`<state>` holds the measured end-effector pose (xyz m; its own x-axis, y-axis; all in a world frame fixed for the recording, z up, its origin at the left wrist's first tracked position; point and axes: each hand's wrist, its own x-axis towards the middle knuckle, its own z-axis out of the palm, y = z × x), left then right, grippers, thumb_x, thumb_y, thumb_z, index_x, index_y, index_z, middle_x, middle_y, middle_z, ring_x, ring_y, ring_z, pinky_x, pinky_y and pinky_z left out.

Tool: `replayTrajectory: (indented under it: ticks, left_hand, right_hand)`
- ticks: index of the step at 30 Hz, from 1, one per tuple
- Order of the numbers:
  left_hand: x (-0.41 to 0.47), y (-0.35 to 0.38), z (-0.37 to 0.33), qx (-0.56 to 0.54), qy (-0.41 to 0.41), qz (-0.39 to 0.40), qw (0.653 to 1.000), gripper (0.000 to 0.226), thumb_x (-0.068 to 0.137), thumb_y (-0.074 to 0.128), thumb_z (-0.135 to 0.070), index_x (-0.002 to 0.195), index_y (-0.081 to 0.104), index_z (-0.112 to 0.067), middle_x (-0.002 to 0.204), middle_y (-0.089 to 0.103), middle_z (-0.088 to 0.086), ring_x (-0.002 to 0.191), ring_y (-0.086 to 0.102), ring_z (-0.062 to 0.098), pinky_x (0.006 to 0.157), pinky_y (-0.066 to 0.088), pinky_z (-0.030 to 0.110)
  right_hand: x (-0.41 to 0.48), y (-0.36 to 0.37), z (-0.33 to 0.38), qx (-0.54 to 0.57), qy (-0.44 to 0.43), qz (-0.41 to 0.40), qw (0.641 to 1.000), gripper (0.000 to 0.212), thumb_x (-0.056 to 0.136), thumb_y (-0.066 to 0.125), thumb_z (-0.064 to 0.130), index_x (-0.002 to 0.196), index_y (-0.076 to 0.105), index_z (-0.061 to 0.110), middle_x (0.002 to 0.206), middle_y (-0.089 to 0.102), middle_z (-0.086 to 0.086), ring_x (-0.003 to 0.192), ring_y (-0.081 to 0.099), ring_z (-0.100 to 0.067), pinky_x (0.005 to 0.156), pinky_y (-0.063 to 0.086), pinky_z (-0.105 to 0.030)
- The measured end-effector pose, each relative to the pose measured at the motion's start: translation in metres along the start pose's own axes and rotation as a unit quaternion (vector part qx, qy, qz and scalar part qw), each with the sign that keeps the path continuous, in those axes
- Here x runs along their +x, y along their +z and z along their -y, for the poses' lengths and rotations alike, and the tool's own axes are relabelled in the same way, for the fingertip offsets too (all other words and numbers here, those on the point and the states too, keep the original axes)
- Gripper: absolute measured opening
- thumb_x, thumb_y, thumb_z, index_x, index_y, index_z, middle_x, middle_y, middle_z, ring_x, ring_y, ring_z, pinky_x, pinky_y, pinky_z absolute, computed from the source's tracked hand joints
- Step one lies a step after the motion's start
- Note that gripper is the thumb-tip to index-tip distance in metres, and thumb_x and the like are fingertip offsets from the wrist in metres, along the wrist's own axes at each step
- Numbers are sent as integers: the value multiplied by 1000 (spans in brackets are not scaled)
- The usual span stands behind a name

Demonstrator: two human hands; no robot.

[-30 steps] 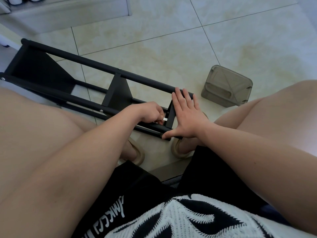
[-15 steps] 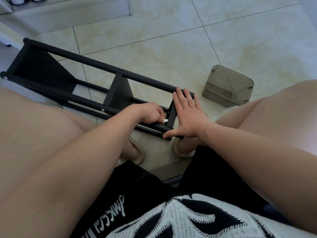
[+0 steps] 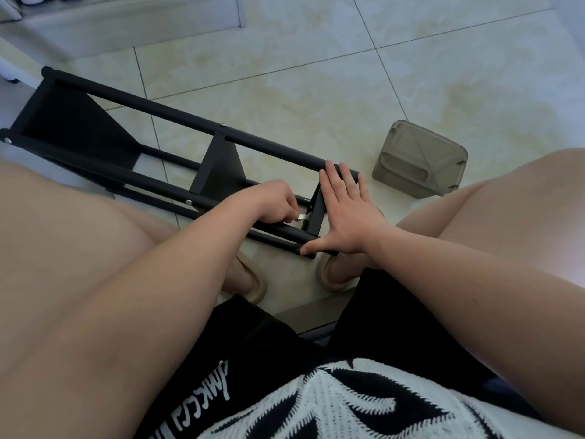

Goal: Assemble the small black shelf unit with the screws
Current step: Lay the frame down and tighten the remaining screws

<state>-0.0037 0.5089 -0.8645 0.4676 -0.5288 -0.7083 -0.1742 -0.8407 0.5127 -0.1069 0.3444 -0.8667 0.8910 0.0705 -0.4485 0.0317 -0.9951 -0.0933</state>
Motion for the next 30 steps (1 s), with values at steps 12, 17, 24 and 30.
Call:
replayTrajectory:
  ticks: [12, 17, 24, 30]
  left_hand:
    - [5, 6, -5, -35, 11, -3, 999, 15, 97, 61, -18, 105, 73, -23, 108, 68, -2, 104, 61, 15, 96, 46, 30]
    - [8, 11, -8, -162, -16, -25, 986, 17, 96, 60, -18, 83, 67, -27, 98, 70, 2, 88, 64, 12, 69, 46, 26]
    - [13, 23, -12, -207, -55, -91, 973, 18, 91, 70, -17, 109, 68, -15, 95, 76, 6, 92, 73, 19, 84, 54, 30]
    - [14, 23, -14, -226, -50, -100, 968, 6, 94, 67, -16, 97, 66, -20, 79, 73, -7, 82, 72, 14, 83, 53, 27]
  right_hand:
    - [1, 1, 0, 0, 1, -4, 1000, 157, 49, 38, 105, 158, -18, 8, 166, -28, -8, 152, -28, -29, 123, -13, -52]
    - [1, 2, 1, -5, 3, -7, 1000, 156, 50, 38, 105, 159, -17, 8, 166, -27, -9, 152, -27, -30, 122, -14, -52]
    - [0, 0, 0, -4, 2, -8, 1000, 156, 50, 39, 105, 159, -16, 7, 166, -25, -10, 152, -25, -31, 123, -11, -53]
    - [1, 1, 1, -4, 3, -6, 1000, 156, 50, 40, 105, 159, -16, 7, 166, -26, -9, 152, -26, -30, 124, -12, -53]
